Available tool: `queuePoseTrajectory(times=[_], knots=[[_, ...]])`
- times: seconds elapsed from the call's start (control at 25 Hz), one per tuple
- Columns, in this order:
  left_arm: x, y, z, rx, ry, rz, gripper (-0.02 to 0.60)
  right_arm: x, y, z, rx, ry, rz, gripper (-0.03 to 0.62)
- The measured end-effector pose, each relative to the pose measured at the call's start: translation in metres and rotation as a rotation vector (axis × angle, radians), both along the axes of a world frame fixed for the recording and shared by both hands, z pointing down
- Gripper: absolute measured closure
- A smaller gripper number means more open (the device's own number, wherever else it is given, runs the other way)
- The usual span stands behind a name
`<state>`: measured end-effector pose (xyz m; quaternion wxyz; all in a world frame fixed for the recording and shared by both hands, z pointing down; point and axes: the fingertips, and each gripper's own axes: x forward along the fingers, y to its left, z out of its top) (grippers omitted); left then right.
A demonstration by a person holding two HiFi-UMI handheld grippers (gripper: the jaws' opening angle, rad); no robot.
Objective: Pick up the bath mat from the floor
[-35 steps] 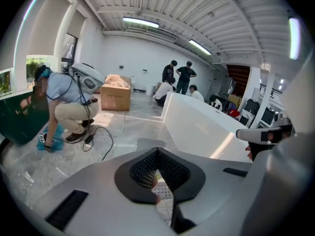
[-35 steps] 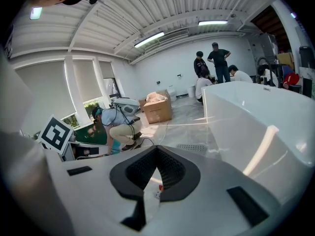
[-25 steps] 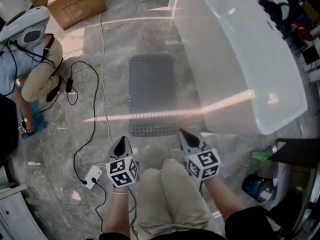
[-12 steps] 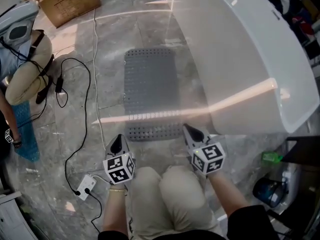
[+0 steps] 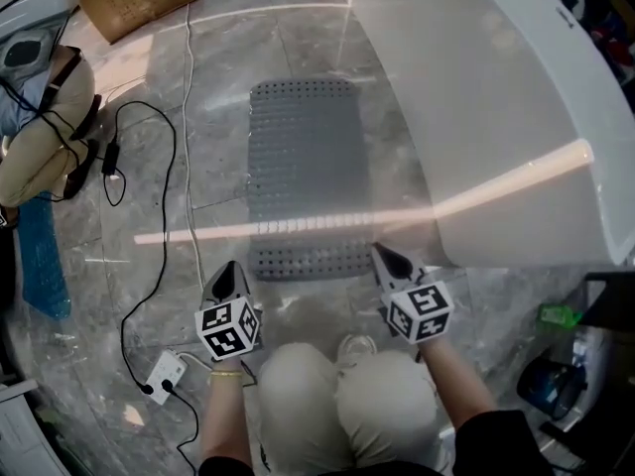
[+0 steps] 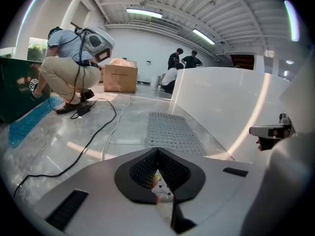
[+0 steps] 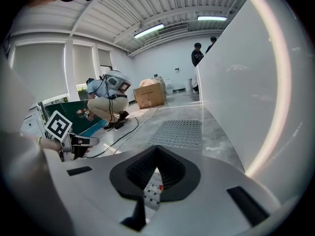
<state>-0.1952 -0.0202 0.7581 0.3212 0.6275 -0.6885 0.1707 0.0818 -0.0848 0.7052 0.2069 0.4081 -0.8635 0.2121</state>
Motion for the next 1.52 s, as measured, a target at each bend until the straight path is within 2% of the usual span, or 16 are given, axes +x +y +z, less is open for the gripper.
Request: queuePoseTrajectory(times=[0.4, 0.76, 1.2, 1.52], knots=[[0.003, 0.005, 0.084, -0.049, 0.002, 0.011, 0.581, 0.008, -0.006, 0.07, 0.003, 0.008, 0.04, 0.583], [0.008, 0.008, 0.134, -0.077, -0.007, 0.042, 0.581, 0.02, 0.008, 0.124, -0.018, 0.049, 0.044, 0.583], [0.02, 0.01, 0.171, -0.129, -0.021, 0.102, 0.581, 0.037, 0.014, 0.171, -0.054, 0.094, 0.109, 0.583], [0.022, 0.015, 0.181, -0.149, -0.012, 0.112, 0.58, 0.041, 0.02, 0.193, -0.075, 0.127, 0.088, 0.583]])
